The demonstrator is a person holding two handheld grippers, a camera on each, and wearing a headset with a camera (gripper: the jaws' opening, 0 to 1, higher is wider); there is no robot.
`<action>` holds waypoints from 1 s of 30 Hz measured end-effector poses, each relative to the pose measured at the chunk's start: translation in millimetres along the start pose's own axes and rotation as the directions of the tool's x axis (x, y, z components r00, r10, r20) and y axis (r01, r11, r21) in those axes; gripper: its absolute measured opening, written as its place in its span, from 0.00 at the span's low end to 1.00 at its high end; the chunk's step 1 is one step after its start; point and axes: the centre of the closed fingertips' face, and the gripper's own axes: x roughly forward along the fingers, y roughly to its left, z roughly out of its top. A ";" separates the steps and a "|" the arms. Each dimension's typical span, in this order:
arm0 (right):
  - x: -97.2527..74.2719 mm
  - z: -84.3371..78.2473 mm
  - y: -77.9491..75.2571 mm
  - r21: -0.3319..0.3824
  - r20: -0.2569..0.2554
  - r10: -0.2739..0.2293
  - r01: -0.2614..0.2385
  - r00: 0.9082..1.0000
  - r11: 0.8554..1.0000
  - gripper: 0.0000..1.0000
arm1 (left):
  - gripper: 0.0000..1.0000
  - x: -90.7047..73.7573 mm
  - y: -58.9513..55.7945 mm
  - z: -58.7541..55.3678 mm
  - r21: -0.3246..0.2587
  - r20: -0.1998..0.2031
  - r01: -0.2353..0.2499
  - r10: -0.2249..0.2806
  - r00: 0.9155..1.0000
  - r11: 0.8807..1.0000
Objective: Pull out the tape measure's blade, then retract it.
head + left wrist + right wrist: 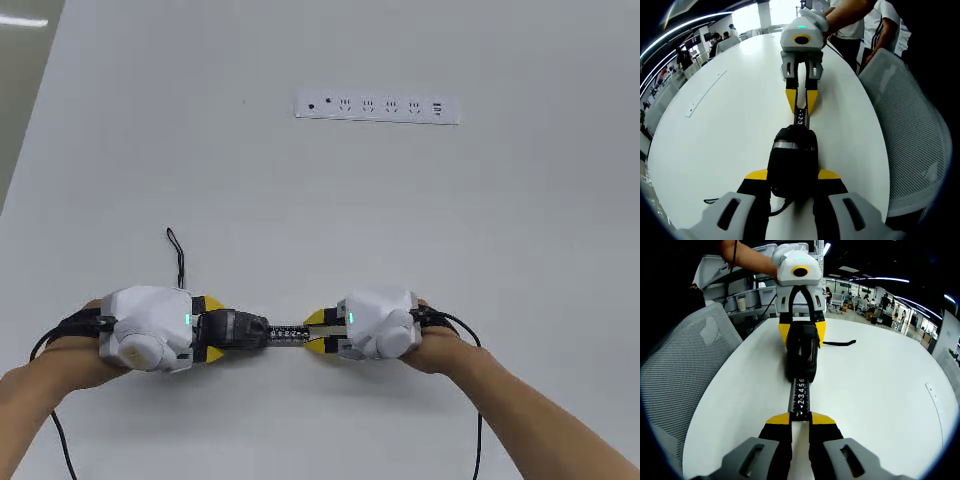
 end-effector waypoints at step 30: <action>-26.5 -18.1 3.0 0.018 -0.005 -0.015 0.015 1.000 1.000 0.08 | 0.28 -0.3 -0.2 -0.1 -0.005 -0.005 0.004 -0.004 1.000 1.000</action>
